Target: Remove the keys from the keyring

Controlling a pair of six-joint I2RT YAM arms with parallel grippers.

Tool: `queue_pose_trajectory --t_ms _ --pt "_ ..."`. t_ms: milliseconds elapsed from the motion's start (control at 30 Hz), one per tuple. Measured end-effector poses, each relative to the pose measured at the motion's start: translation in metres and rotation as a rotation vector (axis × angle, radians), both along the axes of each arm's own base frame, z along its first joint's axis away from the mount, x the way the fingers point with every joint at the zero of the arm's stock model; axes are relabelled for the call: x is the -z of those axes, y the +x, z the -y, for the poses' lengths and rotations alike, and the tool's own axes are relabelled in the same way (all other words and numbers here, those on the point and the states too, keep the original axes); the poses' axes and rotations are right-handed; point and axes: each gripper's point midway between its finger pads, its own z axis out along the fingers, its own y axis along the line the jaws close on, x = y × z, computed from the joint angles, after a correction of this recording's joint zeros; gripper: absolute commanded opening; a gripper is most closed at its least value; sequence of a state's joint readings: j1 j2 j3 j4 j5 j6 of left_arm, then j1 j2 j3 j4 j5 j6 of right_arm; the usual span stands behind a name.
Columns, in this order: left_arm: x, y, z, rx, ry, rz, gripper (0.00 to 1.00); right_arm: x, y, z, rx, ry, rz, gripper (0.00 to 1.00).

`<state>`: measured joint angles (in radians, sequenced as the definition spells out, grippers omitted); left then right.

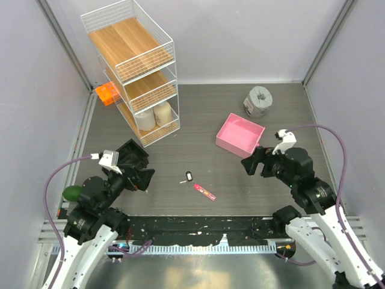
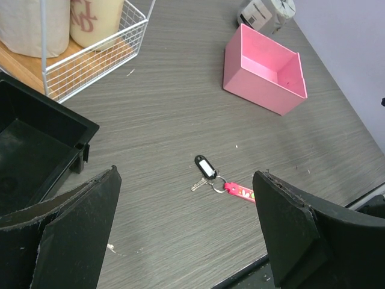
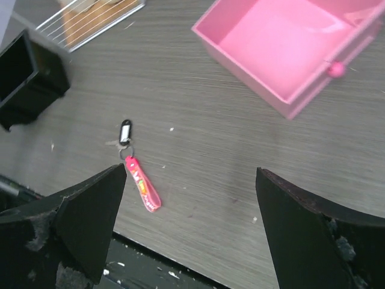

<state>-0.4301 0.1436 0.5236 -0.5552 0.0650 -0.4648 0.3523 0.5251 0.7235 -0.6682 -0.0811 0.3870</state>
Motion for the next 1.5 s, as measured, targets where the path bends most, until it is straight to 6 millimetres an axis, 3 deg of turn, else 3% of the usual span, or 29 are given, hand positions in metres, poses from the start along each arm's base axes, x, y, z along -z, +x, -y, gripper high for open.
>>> queue_pose_trajectory --t_ms 100,267,367,567,733,867,1100,1233,1500 --pt "0.007 0.001 0.002 0.005 0.004 -0.011 0.99 0.003 -0.003 -0.027 -0.098 -0.034 0.003 0.96" --pt "0.013 0.003 0.002 0.003 0.005 -0.021 0.99 0.040 -0.022 -0.094 -0.304 -0.215 -0.065 1.00" --pt "0.013 0.005 0.000 -0.016 0.005 -0.021 0.99 0.061 -0.027 -0.126 -0.353 -0.340 -0.090 0.94" --pt "0.012 0.006 -0.004 -0.046 -0.009 -0.024 0.99 0.091 -0.033 -0.171 -0.391 -0.476 -0.096 0.86" --pt "0.010 0.006 -0.005 -0.054 -0.029 -0.023 0.99 0.115 -0.034 -0.200 -0.412 -0.539 -0.105 0.73" --pt "0.010 0.006 -0.006 -0.063 -0.033 -0.025 0.99 0.134 -0.034 -0.204 -0.414 -0.572 -0.131 0.67" --pt "0.011 0.007 -0.007 -0.069 -0.030 -0.027 0.99 0.142 -0.033 -0.209 -0.403 -0.561 -0.140 0.65" --pt "0.012 0.006 -0.007 -0.073 -0.028 -0.030 0.99 0.156 -0.033 -0.212 -0.398 -0.565 -0.164 0.64" --pt "0.015 0.005 -0.008 -0.073 -0.022 -0.042 0.99 0.187 -0.034 -0.194 -0.358 -0.561 -0.256 0.54"
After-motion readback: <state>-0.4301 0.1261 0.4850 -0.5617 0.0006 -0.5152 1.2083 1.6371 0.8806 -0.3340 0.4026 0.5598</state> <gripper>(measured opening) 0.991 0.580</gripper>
